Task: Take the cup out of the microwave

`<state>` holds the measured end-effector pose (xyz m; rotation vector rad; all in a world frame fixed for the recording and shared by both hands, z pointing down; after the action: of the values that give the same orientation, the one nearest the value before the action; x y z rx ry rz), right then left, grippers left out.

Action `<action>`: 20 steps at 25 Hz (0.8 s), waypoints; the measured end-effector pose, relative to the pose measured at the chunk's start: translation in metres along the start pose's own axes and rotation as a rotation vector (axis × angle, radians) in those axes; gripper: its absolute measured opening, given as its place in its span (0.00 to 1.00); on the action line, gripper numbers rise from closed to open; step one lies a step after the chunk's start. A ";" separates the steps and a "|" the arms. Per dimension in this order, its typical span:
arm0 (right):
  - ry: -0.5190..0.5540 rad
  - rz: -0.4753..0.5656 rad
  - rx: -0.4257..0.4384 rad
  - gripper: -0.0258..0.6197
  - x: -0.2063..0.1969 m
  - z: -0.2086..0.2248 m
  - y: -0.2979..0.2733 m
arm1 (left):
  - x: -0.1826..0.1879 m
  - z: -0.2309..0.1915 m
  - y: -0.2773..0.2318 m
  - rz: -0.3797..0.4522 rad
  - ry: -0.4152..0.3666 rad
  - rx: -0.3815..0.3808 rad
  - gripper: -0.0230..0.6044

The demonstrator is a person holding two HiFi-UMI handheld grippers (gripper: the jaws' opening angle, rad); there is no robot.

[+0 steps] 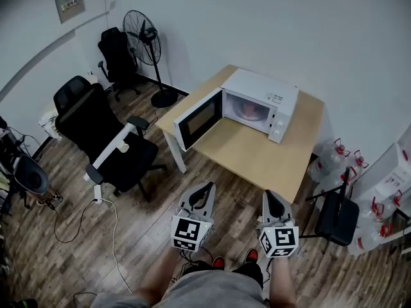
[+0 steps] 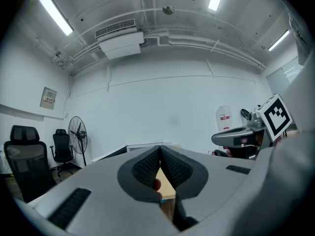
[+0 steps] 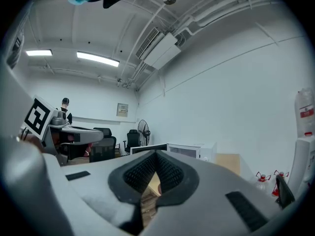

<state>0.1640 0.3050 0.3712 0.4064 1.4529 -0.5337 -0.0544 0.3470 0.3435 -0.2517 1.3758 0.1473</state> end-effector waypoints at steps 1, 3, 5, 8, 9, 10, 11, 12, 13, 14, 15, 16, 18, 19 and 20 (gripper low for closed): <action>0.000 0.000 0.005 0.07 -0.001 -0.003 -0.003 | 0.000 -0.002 0.000 0.003 0.002 0.003 0.07; 0.000 -0.002 0.019 0.07 -0.002 -0.009 -0.008 | -0.002 -0.008 0.000 0.001 0.007 0.012 0.07; 0.002 -0.008 0.033 0.07 -0.004 -0.013 -0.015 | -0.003 -0.013 -0.001 -0.001 0.009 0.020 0.07; 0.004 -0.013 0.051 0.07 -0.004 -0.014 -0.027 | -0.003 -0.020 -0.004 -0.004 0.005 0.034 0.07; 0.004 -0.011 0.055 0.07 -0.004 -0.014 -0.031 | -0.004 -0.022 -0.005 -0.005 0.005 0.038 0.07; 0.005 -0.009 0.059 0.07 -0.003 -0.014 -0.034 | -0.004 -0.024 -0.007 -0.005 0.005 0.042 0.07; 0.006 -0.008 0.063 0.07 -0.002 -0.015 -0.038 | -0.005 -0.027 -0.009 -0.007 0.004 0.044 0.07; 0.006 -0.007 0.068 0.07 -0.002 -0.015 -0.043 | -0.005 -0.030 -0.011 -0.009 0.002 0.047 0.07; 0.006 -0.008 0.072 0.07 -0.002 -0.015 -0.048 | -0.006 -0.032 -0.014 -0.010 0.002 0.049 0.07; 0.006 -0.010 0.077 0.07 -0.002 -0.014 -0.053 | -0.006 -0.035 -0.018 -0.010 0.003 0.051 0.07; 0.006 -0.012 0.080 0.07 -0.002 -0.012 -0.059 | -0.006 -0.037 -0.023 -0.010 0.005 0.053 0.07; 0.005 -0.014 0.083 0.07 -0.003 -0.010 -0.065 | -0.007 -0.040 -0.028 -0.010 0.006 0.054 0.07; 0.002 -0.014 0.084 0.07 -0.004 -0.003 -0.078 | -0.009 -0.045 -0.043 -0.014 0.007 0.059 0.07; -0.001 -0.014 0.081 0.07 -0.004 0.002 -0.086 | -0.011 -0.049 -0.051 -0.016 0.009 0.061 0.07; -0.005 -0.014 0.078 0.07 -0.005 0.007 -0.094 | -0.012 -0.052 -0.060 -0.018 0.011 0.062 0.07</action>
<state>0.1155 0.2247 0.3822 0.4560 1.4343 -0.6038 -0.0912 0.2764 0.3515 -0.2134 1.3862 0.0888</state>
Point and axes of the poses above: the fingertips, and each gripper's own axes: y backward along the fingers, z to its right, x out of its top, the point moved 7 cm from there along y, backward along the fingers, and after that the axes turned 4 degrees about -y, right-handed, at the moved point
